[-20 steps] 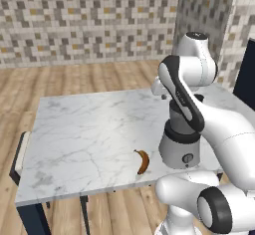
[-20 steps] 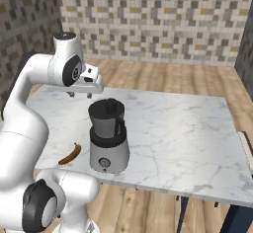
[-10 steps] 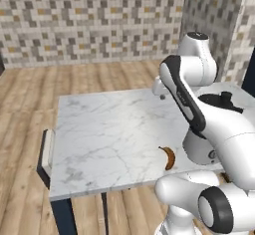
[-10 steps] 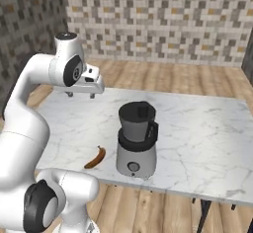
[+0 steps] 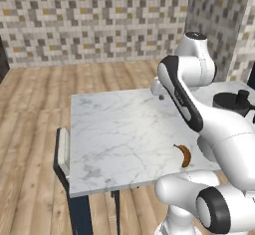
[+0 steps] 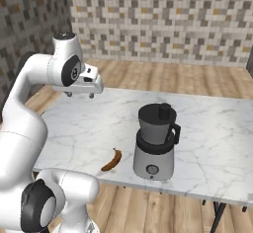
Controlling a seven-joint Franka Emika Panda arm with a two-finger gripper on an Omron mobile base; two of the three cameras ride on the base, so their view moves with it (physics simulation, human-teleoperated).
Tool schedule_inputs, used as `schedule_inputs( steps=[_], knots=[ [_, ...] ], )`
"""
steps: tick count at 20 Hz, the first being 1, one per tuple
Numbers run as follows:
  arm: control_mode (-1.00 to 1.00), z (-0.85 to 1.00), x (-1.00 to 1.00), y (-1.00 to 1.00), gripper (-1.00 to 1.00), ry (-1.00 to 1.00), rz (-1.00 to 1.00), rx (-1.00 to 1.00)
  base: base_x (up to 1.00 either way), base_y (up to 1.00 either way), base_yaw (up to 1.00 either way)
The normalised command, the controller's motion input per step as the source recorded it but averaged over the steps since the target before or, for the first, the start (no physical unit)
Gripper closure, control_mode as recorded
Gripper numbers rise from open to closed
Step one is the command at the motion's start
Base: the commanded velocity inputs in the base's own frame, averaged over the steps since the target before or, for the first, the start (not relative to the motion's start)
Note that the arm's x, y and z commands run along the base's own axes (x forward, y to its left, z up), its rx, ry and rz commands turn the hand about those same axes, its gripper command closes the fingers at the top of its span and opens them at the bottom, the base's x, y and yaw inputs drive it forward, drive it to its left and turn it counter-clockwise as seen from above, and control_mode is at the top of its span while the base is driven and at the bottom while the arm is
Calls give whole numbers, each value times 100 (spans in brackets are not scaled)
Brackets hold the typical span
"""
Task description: Open the blender lid, put the banana in the blender, close the lid, and start the blender.
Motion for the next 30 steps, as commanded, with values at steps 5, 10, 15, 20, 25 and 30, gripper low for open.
schedule_inputs(
  steps=[5,10,15,20,25,30],
  knots=[
    [100,0,0,0,-100,0,0,0,0,0,0],
    [100,0,0,0,-100,0,0,0,0,0,0],
    [100,0,0,0,-100,0,0,0,0,0,0],
    [-100,1,0,-12,-100,-8,0,0,0,0,0],
    [-100,45,-4,-59,-100,-27,-2,0,0,0,0],
    [-100,49,-19,-85,-100,-12,-10,0,0,0,0]
  ],
)
